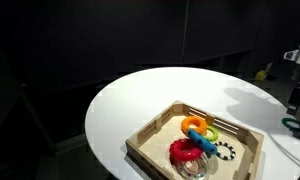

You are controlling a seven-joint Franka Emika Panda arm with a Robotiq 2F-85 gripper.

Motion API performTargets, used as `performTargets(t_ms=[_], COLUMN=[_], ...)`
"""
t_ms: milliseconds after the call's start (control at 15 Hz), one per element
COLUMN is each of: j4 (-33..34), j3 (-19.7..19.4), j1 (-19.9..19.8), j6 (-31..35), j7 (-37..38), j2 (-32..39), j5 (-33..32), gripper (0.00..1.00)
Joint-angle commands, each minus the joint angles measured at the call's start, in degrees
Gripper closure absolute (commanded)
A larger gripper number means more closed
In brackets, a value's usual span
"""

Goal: Put the green ring in the box then move the box to the right

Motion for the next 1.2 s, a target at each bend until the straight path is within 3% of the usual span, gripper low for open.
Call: performTargets(t_ms=[0, 333, 1133], j4=[-0.2, 0.0, -1.7], j3=[0.8, 0.6, 2.2], j1=[-0.6, -0.3, -0.5], j6=[0.8, 0.3, 7.6], j7=[1.7, 0.5, 3.9], j2=[1.0, 1.4, 3.9], j5=[-1.4, -0.4, -3.3], gripper=[0.0, 0.0, 0.0])
